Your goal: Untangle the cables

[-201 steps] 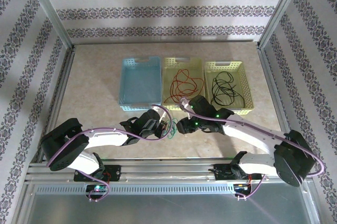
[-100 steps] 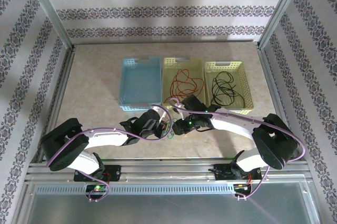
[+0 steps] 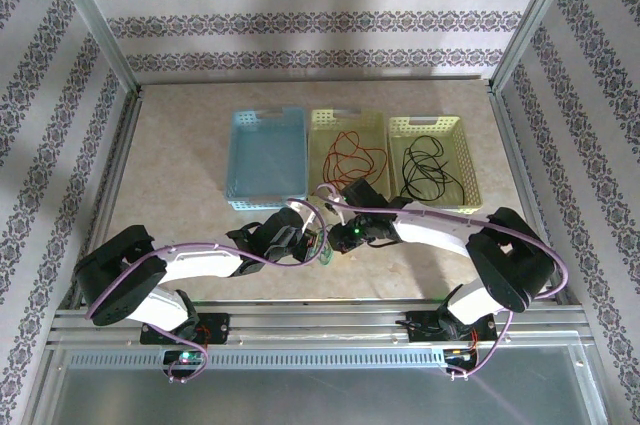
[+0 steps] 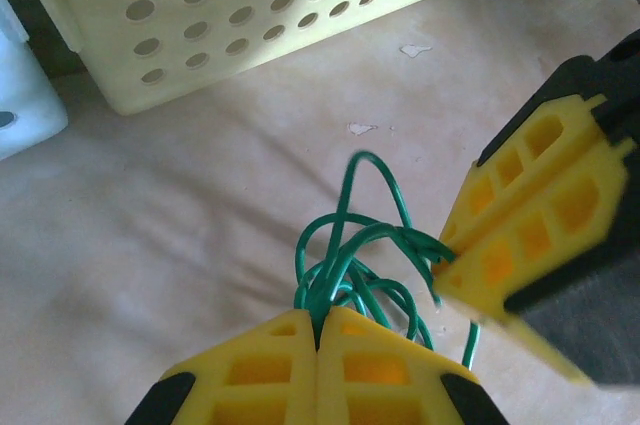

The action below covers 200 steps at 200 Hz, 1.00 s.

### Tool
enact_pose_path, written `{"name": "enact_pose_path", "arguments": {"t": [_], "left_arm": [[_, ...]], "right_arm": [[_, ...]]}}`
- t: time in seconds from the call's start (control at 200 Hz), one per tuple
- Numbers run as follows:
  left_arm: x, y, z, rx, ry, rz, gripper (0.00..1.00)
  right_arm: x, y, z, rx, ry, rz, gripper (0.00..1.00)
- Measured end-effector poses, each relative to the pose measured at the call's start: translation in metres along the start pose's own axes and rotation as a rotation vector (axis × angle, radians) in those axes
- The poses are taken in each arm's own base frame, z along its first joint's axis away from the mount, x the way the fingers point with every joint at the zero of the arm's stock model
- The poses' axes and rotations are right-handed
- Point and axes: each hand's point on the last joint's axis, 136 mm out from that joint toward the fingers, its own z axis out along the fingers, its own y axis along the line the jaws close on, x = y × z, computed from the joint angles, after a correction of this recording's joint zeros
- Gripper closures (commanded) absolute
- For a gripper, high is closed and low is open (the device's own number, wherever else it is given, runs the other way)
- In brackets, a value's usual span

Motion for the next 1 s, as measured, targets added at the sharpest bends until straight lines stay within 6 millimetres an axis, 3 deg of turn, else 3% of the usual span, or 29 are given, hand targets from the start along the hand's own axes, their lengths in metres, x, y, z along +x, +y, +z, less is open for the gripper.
{"name": "enact_pose_path", "arguments": {"t": [0.14,0.305,0.52,0.755,0.89,1.0], "left_arm": [[-0.001,0.002,0.0,-0.009,-0.005,-0.001,1.0],[-0.007,0.002,0.0,-0.015,-0.03,-0.007,1.0],[-0.016,-0.002,-0.001,0.002,-0.068,-0.025,1.0],[-0.04,-0.02,-0.004,0.065,-0.136,-0.027,1.0],[-0.013,-0.002,0.0,-0.003,-0.058,-0.022,1.0],[0.0,0.008,0.0,-0.039,-0.025,-0.022,1.0]], "right_arm": [[-0.002,-0.008,-0.013,0.052,-0.068,0.004,1.0],[-0.005,-0.03,-0.048,0.151,-0.219,0.065,1.0],[-0.001,-0.081,-0.101,0.261,-0.444,0.314,1.0],[0.006,-0.109,-0.152,0.282,-0.66,0.535,1.0],[0.015,-0.143,-0.191,0.394,-0.815,0.693,1.0],[0.023,-0.156,-0.211,0.447,-0.889,0.757,1.0]]}}
